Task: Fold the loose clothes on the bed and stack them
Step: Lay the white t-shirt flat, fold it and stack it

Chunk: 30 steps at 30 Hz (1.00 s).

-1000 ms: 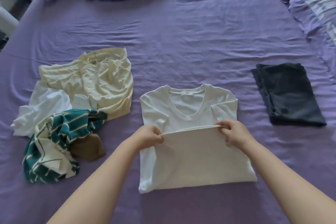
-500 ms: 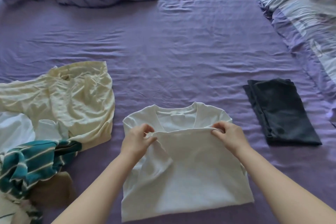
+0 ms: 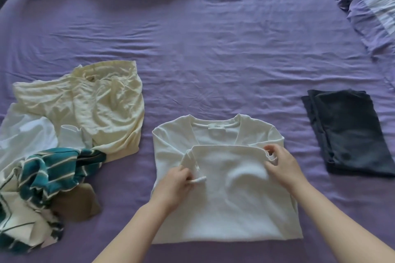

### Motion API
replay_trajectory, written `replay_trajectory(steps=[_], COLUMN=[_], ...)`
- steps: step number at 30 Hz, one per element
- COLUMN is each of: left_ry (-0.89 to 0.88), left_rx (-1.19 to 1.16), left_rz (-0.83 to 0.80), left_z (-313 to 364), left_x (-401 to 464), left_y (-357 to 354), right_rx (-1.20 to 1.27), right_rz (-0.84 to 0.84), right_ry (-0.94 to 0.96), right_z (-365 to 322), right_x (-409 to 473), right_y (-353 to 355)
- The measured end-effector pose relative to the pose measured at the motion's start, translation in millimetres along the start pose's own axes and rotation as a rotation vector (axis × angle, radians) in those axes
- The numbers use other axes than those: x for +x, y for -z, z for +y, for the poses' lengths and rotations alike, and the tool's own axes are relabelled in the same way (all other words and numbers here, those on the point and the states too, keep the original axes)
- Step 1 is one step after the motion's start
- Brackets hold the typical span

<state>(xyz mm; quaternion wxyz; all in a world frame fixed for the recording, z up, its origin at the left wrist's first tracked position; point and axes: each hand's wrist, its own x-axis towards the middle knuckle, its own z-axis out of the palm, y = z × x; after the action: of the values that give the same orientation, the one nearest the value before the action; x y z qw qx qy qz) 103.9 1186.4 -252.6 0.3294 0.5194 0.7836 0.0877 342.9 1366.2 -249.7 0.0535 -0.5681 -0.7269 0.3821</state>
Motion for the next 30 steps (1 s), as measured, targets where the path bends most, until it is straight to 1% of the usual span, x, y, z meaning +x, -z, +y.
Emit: replay_trajectory(steps=[1,4,5,6,8,10,12,16,18,20,22,23,24,26,27,28,30], left_ry=[0.059,0.309,0.378,0.435,0.511,0.542,0.541,0.487,0.452,0.436,0.436,0.453,0.480,0.499,0.439,0.329,0.069], left_rx=[-0.122,-0.634,-0.760,-0.811,-0.790,-0.815,-0.868,-1.045,-1.065,-1.065,-1.007,-0.930,-0.815,-0.456,-0.243,-0.070,0.148], left_rz=[0.043,0.163,0.220,0.281,0.368,0.388,0.423,0.615,0.663,0.678,0.661,0.652,0.656,0.727,0.753,0.749,0.673], left_z=[0,-4,-7,-11,-21,-28,-32,-33,-31,-29,-29,-27,-25,-13,-5,4,24], left_x=[2,8,10,13,18,22,24,32,42,57,75,81,86,86,82,79,73], left_y=[7,25,29,33,37,38,39,51,61,69,70,68,64,55,48,40,17], right_rx=[0.014,0.096,0.136,0.173,0.168,0.120,0.127,0.099,0.127,0.145,0.113,0.085,0.044,-0.112,-0.212,-0.313,-0.504], right_rz=[0.039,0.158,0.186,0.197,0.180,0.157,0.165,0.268,0.317,0.337,0.325,0.301,0.270,0.240,0.245,0.250,0.233], right_ry=[-0.018,-0.063,-0.067,-0.075,-0.078,-0.059,-0.027,0.059,0.066,0.061,0.066,0.072,0.083,0.132,0.172,0.226,0.361], right_z=[2,4,3,3,3,6,4,-7,-15,-23,-27,-29,-30,-31,-30,-28,-28], right_x=[0,4,6,8,13,17,16,19,28,43,58,64,66,64,60,56,48], right_y=[2,9,11,13,14,13,12,18,25,29,27,24,20,11,5,-2,-17])
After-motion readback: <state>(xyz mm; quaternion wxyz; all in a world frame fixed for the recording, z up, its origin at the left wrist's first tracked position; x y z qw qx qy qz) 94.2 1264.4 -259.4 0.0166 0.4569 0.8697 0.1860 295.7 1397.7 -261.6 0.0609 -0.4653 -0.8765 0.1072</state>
